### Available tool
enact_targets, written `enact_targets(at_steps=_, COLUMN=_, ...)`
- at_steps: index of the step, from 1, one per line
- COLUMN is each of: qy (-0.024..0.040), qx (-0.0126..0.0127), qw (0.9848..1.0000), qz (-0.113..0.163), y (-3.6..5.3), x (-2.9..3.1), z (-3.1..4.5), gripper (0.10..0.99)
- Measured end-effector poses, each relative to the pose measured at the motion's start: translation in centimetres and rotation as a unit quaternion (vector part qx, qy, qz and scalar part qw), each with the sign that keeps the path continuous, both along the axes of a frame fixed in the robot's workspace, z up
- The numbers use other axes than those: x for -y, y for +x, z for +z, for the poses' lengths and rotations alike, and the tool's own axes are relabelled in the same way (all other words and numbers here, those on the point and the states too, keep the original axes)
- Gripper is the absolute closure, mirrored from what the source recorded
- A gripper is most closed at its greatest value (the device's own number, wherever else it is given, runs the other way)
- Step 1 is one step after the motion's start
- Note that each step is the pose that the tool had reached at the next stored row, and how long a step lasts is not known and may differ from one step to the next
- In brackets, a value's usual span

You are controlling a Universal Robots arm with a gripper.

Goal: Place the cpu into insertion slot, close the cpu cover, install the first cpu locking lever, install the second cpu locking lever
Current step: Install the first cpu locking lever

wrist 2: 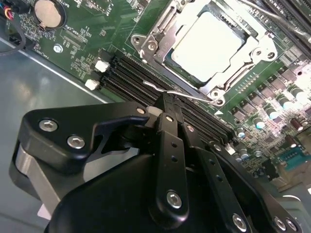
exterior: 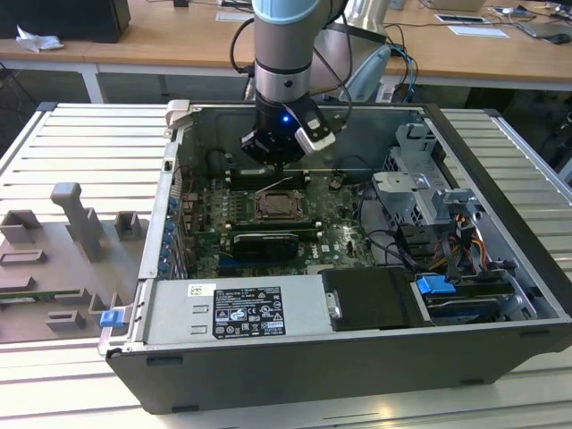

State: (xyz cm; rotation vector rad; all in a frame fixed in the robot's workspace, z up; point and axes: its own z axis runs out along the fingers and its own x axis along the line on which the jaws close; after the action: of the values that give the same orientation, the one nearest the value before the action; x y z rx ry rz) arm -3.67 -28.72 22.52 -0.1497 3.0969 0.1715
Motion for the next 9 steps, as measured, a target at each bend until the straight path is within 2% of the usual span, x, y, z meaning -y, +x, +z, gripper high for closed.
enact_targets(at_steps=9, qy=-0.0007, qx=0.0000, qw=1.0000, qz=-0.001, y=0.16, x=0.21, z=-0.21, gripper=0.980)
